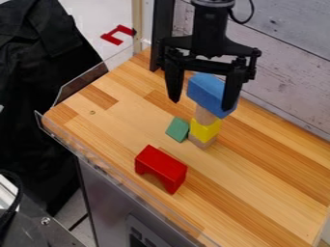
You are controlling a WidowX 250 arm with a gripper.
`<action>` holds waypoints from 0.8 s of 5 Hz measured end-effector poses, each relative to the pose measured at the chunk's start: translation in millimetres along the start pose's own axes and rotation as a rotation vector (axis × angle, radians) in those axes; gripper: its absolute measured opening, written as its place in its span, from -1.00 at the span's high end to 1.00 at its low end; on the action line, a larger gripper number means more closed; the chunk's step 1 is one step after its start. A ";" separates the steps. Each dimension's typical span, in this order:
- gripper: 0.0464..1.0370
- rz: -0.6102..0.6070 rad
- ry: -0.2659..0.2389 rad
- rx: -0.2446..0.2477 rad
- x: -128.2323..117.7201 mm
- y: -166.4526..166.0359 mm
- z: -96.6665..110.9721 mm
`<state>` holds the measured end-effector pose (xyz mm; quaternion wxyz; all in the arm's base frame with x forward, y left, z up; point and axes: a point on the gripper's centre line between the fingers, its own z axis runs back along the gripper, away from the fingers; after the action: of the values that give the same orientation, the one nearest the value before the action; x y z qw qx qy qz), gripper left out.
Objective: Move the blue rectangle to the top of the red arch
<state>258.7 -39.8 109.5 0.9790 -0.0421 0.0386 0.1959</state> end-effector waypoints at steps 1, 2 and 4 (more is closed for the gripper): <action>-0.92 0.006 0.040 0.016 -4.9 2.6 -10.4; -0.92 0.122 0.026 -0.019 -0.6 3.5 -8.1; -0.92 0.260 -0.066 0.017 9.1 12.5 15.0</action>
<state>263.1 -23.4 122.7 0.9464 -0.0222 0.0129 0.3219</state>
